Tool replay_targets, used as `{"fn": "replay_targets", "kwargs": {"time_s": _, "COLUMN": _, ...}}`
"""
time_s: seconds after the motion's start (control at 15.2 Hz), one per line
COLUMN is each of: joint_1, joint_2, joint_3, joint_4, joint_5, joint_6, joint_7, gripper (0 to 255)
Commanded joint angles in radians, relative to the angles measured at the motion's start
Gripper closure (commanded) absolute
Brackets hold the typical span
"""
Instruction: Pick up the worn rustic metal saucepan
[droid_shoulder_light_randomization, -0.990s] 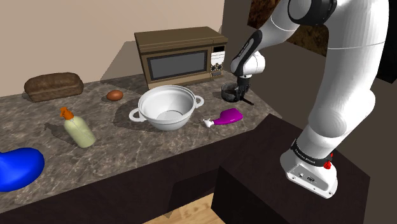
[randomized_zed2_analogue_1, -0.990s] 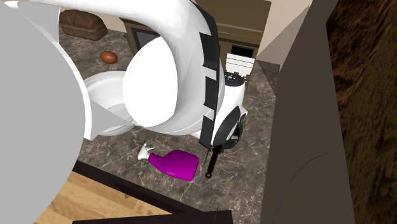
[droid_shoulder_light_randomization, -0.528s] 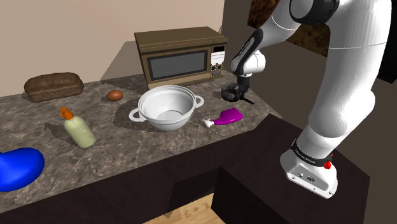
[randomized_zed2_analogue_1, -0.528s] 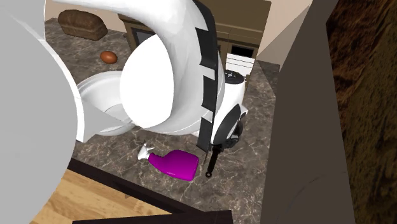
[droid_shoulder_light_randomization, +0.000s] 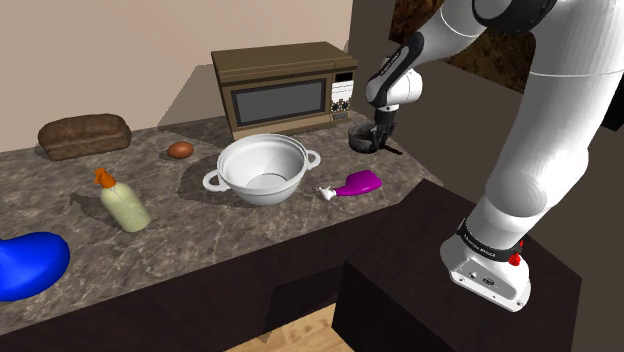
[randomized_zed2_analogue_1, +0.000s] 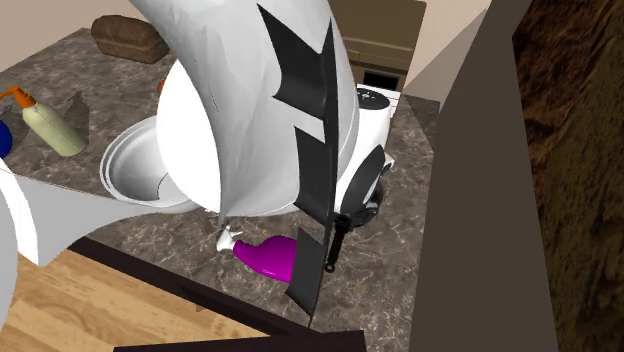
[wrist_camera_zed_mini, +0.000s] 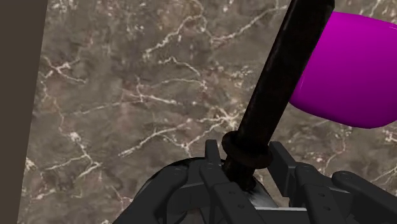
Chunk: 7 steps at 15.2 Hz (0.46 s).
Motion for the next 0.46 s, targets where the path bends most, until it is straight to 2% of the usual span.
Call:
{"fn": "replay_targets", "kwargs": {"time_s": 0.0, "joint_1": 0.004, "joint_2": -0.026, "joint_3": -0.007, "joint_4": 0.003, "joint_5": -0.013, "joint_6": -0.027, "joint_7": 0.008, "gripper": 255}}
{"fn": "replay_targets", "kwargs": {"time_s": 0.4, "joint_1": 0.010, "joint_2": -0.075, "joint_3": -0.016, "joint_4": 0.007, "joint_5": -0.037, "joint_6": -0.078, "joint_7": 0.025, "gripper": 255}}
